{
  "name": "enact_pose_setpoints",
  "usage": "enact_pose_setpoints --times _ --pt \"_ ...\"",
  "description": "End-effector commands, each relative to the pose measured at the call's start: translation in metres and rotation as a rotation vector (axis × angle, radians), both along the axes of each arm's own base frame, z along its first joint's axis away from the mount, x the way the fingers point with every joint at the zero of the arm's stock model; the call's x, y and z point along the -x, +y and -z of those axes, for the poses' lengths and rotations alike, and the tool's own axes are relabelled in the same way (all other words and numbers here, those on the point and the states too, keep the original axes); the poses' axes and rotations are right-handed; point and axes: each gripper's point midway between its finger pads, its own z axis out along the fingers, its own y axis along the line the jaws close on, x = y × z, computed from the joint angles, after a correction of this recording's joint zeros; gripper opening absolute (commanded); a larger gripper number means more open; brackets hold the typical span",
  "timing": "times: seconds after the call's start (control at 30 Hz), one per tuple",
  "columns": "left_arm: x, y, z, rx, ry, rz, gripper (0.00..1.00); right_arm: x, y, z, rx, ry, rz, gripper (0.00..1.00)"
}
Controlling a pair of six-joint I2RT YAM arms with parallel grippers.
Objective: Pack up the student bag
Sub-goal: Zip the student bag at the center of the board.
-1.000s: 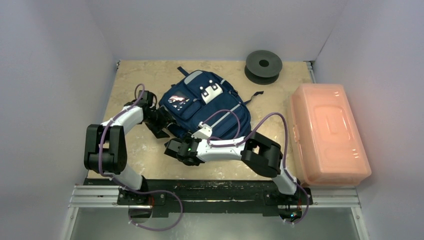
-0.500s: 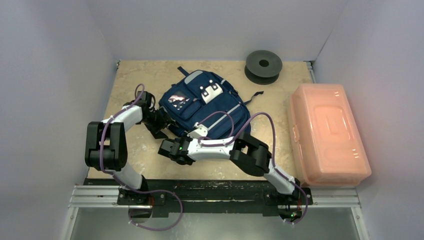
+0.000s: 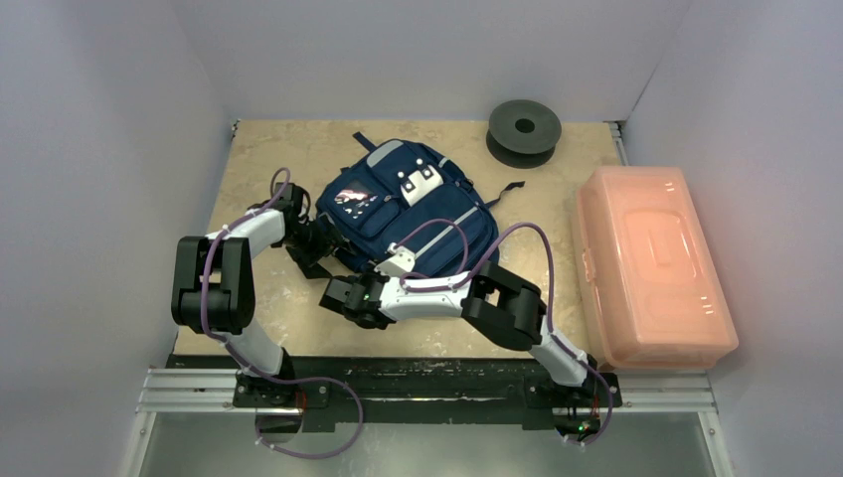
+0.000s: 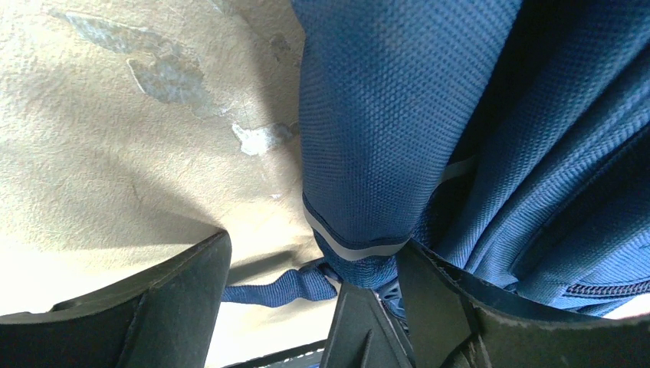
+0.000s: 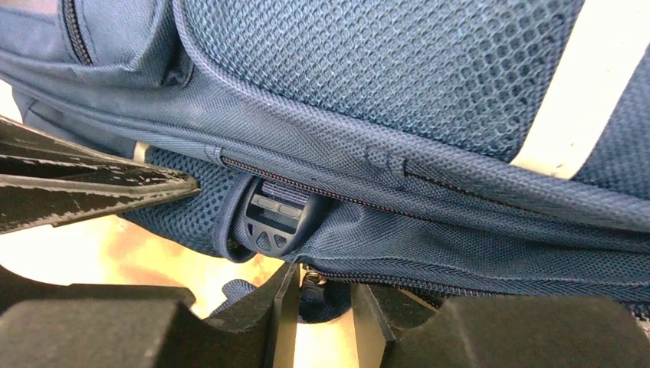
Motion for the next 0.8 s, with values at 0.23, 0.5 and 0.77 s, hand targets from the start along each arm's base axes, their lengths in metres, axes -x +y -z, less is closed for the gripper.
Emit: enact_pose_setpoints --times 0.23,0.5,0.77 --pt "-0.007 0.0 -0.006 0.007 -0.041 0.018 0.77 -0.033 -0.006 -0.009 0.054 -0.097 0.023 0.18" --pt "-0.023 -0.02 -0.013 0.102 -0.096 0.015 0.75 -0.014 -0.012 -0.052 0.146 -0.05 -0.13 0.0" --pt "-0.076 -0.017 -0.041 0.084 -0.226 0.013 0.11 0.017 0.008 -0.083 0.112 -0.038 -0.551 0.0"
